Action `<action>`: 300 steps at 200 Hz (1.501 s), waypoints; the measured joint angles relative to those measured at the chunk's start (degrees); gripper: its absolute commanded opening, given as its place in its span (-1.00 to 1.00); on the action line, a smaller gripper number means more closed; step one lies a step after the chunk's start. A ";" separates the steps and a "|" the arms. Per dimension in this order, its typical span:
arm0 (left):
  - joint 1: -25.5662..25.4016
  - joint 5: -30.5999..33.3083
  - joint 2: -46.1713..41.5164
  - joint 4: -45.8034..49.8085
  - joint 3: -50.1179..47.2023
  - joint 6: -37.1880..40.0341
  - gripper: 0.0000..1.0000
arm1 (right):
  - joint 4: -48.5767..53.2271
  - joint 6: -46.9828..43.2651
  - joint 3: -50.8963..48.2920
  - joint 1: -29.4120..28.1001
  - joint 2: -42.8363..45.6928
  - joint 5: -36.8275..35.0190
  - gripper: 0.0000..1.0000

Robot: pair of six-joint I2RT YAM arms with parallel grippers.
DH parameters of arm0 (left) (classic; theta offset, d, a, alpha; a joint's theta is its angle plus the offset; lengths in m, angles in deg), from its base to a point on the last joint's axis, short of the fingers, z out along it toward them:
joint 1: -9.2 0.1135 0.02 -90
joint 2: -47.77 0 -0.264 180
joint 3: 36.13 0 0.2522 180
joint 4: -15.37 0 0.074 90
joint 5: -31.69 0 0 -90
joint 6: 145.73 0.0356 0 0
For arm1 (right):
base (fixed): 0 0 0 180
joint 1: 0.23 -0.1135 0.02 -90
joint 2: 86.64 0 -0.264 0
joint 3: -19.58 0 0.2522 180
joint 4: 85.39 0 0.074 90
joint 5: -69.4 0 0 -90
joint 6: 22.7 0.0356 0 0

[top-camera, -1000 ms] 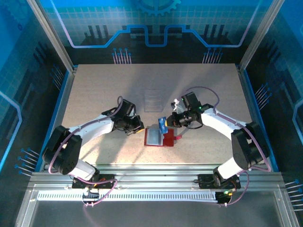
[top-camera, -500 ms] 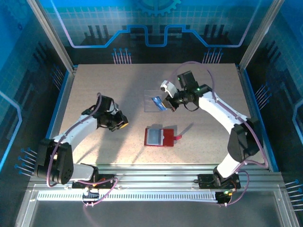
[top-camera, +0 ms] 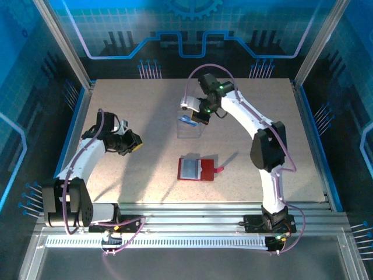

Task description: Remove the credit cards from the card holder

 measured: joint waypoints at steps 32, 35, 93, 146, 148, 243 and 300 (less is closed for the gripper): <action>2.03 -0.35 0.00 3.06 3.41 3.76 -0.68 | 7.50 -2.73 11.52 -0.39 -8.04 -1.60 -1.00; 2.21 -0.33 0.00 3.21 3.52 4.00 -0.68 | 8.07 -2.86 12.52 -0.39 -8.70 -1.73 -1.00; 4.33 -0.76 0.00 3.87 2.84 5.57 -0.68 | 13.55 -3.82 18.51 -1.09 -15.04 -3.37 -1.00; 4.87 -0.87 0.00 3.85 2.71 6.40 -0.67 | 14.62 -2.67 18.10 -0.98 -16.35 -4.81 -1.00; 4.87 -0.92 0.00 3.82 2.71 6.40 -0.67 | 14.60 -2.69 17.99 -0.98 -16.35 -4.85 -1.00; 4.92 -2.60 0.00 3.80 1.92 6.38 -0.67 | 18.12 -1.64 11.82 -0.87 -13.94 -6.49 -1.00; 4.94 -2.93 0.00 3.67 1.90 6.36 -0.68 | 21.46 -2.58 11.80 -0.92 -13.44 -5.40 -1.00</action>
